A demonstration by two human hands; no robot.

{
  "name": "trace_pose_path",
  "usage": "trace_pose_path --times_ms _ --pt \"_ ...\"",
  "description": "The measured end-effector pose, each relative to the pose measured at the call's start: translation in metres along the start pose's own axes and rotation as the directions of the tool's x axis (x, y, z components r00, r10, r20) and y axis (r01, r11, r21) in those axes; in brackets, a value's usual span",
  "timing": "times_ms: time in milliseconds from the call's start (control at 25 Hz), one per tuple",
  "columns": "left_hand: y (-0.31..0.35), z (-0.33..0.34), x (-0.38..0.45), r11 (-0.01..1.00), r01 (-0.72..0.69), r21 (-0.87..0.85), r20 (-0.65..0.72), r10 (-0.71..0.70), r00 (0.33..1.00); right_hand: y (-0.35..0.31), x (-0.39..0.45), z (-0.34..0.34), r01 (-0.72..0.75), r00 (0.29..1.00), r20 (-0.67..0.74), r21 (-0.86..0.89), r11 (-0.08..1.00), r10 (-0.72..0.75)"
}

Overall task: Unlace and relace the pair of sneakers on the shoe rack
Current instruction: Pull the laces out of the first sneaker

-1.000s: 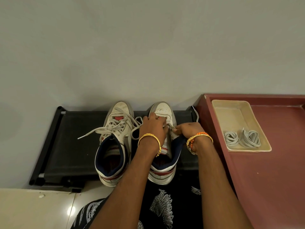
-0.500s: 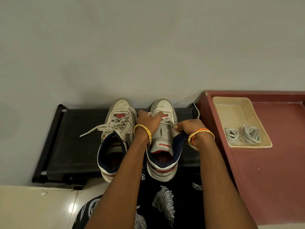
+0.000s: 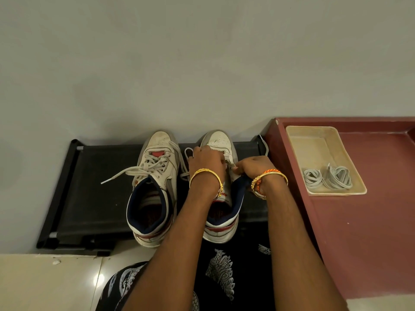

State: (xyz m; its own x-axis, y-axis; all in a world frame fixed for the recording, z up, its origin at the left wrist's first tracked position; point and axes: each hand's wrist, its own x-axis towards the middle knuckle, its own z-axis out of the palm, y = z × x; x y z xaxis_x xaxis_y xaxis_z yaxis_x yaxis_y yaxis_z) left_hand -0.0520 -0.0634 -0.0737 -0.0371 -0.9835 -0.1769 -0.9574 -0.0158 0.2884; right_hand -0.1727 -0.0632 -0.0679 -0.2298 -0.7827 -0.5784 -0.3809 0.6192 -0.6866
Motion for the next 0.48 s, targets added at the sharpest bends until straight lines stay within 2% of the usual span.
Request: trace_pose_path --times_ms 120,240,400,440,480 --pt "-0.005 -0.001 -0.001 0.966 0.131 -0.221 -0.055 -0.147 0.988 0.001 0.002 0.0 -0.005 1.0 -0.002 -0.003 1.0 0.005" --pt "-0.012 -0.008 -0.001 0.835 0.19 -0.516 -0.041 -0.245 0.969 0.001 0.003 0.0 -0.009 1.0 -0.006 0.02 1.0 0.009" --pt "-0.019 -0.022 -0.002 0.512 0.124 -0.85 -0.079 -0.357 0.931 0.0 0.001 -0.001 -0.019 1.0 -0.006 0.035 0.999 0.02" --pt "-0.02 -0.029 -0.003 0.397 0.098 -0.912 -0.08 -0.41 0.909 0.0 0.001 -0.001 -0.027 1.0 0.001 0.037 0.999 0.027" --pt "-0.024 -0.035 -0.003 0.239 0.054 -0.97 -0.065 -0.464 0.884 -0.001 0.001 -0.001 -0.037 0.999 0.009 0.042 0.998 0.037"
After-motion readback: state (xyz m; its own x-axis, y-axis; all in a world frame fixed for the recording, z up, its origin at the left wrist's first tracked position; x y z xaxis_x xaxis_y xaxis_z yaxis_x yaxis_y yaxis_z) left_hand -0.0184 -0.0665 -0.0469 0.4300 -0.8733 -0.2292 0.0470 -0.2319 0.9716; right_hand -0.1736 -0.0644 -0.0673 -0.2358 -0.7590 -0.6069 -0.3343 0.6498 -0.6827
